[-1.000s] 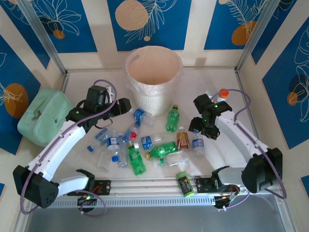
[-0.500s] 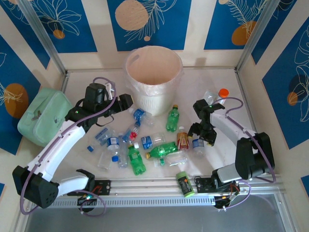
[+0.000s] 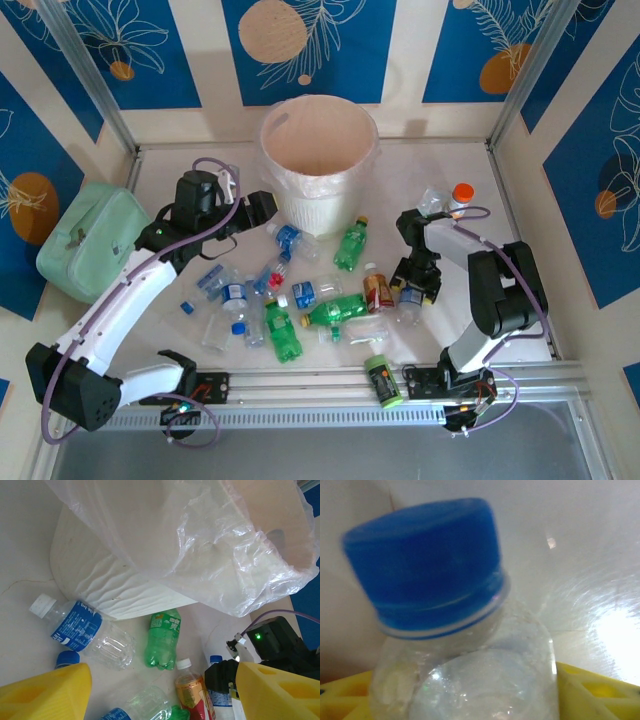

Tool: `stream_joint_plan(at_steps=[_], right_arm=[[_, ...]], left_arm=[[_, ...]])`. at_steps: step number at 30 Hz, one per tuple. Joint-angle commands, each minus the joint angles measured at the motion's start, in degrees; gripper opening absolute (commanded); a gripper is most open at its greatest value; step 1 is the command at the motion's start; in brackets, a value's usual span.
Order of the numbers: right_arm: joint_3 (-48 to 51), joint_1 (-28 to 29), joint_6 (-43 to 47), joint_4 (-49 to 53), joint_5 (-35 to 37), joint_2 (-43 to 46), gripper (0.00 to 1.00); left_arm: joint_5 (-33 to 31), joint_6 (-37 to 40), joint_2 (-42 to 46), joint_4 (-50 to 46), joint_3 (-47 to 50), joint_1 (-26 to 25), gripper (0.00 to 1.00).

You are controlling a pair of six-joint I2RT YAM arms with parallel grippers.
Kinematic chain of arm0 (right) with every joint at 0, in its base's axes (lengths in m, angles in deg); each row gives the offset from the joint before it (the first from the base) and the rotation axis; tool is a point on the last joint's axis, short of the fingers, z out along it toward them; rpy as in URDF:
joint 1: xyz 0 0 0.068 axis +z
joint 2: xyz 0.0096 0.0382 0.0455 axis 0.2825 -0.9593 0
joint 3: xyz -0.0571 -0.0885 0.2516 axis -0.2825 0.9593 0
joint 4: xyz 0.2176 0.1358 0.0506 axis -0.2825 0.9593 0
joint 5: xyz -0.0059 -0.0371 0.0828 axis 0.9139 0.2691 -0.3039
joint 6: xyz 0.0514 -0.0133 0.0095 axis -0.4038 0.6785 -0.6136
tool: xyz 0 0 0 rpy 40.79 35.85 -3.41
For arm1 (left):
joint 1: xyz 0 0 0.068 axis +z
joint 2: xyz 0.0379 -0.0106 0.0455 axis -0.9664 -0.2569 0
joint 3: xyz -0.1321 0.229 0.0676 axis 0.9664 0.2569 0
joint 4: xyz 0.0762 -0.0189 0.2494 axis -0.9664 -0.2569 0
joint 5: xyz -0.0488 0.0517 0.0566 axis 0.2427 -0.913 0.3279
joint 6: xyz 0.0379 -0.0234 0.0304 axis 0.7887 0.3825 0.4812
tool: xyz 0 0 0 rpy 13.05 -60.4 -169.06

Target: Put the plastic bottles in the bin

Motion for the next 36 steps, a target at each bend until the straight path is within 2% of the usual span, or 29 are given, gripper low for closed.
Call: stream_joint_plan(at_steps=[1,6,12,15,19,22,26,33,36], right_arm=[[-0.6,-0.7,-0.5,0.4,1.3,0.8,0.63],[-1.8,-1.2,-0.4,2.4,2.7,5.0,0.57],[-8.4,-0.9,0.9,4.8,0.6,17.3,0.54],[-14.4,0.4,0.8,2.8,-4.2,24.3,0.53],[-21.1,3.7,-1.7,-6.2,-11.5,31.2,0.54],[-24.0,6.4,-4.4,-15.6,-16.3,33.6,0.54],[-26.5,9.0,-8.9,-27.7,-22.2,34.1,0.53],[-28.1,9.6,-15.2,-42.1,-30.8,31.4,0.53],[-27.6,9.6,-18.0,-47.4,-32.4,30.4,0.53]], left_arm=[[1.1,-0.2,0.9,1.3,-0.2,-0.4,0.76],[1.0,0.1,0.7,1.0,-1.2,-0.4,0.76],[0.8,2.2,0.5,-0.1,-5.8,-0.4,0.8],[6.2,1.8,0.4,5.1,-7.3,-0.4,0.83],[18.0,-2.7,0.2,19.5,-6.1,-1.6,0.89],[23.6,-4.6,-0.8,28.1,-5.8,-4.7,0.92],[27.1,-7.0,-2.2,35.8,-5.5,-8.3,1.0],[31.4,-16.6,-5.3,51.1,-5.5,-10.0,1.0],[32.6,-20.9,-7.4,56.2,-6.6,-10.6,1.0]])
